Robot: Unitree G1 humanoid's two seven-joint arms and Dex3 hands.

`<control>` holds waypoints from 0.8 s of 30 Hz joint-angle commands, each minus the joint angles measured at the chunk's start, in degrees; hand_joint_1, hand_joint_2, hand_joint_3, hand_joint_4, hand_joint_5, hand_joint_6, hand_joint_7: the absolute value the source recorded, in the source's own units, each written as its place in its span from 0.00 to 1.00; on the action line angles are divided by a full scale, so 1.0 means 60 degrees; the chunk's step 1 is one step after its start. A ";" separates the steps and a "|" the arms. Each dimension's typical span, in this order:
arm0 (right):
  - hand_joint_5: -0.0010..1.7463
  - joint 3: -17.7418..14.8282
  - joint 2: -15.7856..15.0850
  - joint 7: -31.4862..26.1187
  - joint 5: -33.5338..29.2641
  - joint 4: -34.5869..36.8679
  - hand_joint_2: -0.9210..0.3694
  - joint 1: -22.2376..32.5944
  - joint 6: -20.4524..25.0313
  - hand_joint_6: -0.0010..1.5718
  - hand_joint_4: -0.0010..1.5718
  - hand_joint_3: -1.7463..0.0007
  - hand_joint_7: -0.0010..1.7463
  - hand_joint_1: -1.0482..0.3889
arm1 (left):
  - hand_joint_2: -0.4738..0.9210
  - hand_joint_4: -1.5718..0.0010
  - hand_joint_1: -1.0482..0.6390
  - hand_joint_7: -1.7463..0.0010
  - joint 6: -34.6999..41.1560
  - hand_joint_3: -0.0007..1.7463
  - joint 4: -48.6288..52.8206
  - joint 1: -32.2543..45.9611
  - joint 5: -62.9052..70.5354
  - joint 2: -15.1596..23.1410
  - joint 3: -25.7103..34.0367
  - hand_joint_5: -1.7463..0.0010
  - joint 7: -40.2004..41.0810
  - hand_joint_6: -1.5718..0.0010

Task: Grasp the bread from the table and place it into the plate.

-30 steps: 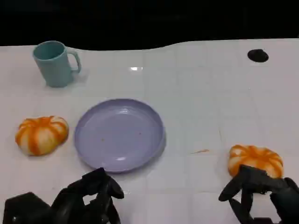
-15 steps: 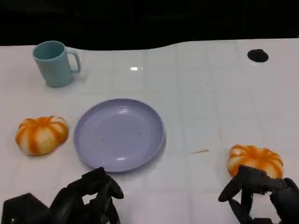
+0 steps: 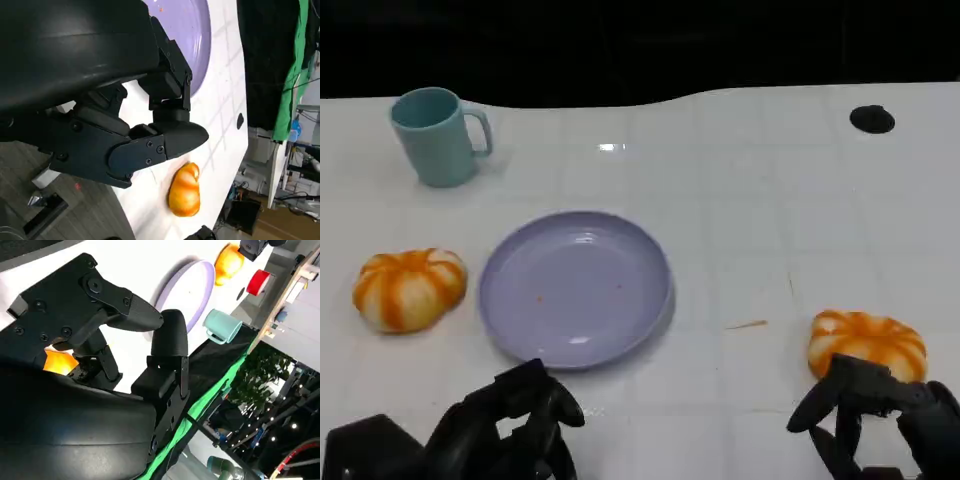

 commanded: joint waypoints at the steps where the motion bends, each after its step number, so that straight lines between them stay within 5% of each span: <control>1: 1.00 -0.0070 -0.0002 -0.0105 -0.0028 -0.0119 0.34 0.0038 -0.0020 0.50 0.52 0.36 0.73 0.56 | 0.95 0.47 0.21 0.15 -0.0040 0.38 0.0030 0.0054 -0.0135 0.0100 0.0105 0.00 -0.0093 0.56; 10: 0.98 -0.0117 0.0111 -0.0075 0.0168 -0.0467 0.32 0.0157 0.0152 0.48 0.48 0.38 0.63 0.56 | 0.97 0.47 0.21 0.15 -0.0180 0.37 0.0050 0.0069 -0.0056 0.0181 0.0096 0.00 -0.0152 0.56; 17: 0.87 -0.0208 0.0078 0.0020 0.0271 -0.0893 0.29 0.0208 0.0455 0.44 0.40 0.47 0.58 0.57 | 0.97 0.47 0.20 0.15 -0.0149 0.36 0.0072 0.0050 -0.0070 0.0196 0.0115 0.00 -0.0144 0.56; 24: 0.67 -0.0615 -0.0359 -0.0375 -0.1527 -0.1395 0.32 0.0123 0.0821 0.36 0.34 0.51 0.46 0.50 | 0.97 0.47 0.20 0.15 -0.0149 0.35 0.0050 0.0064 -0.0057 0.0186 0.0100 0.00 -0.0121 0.56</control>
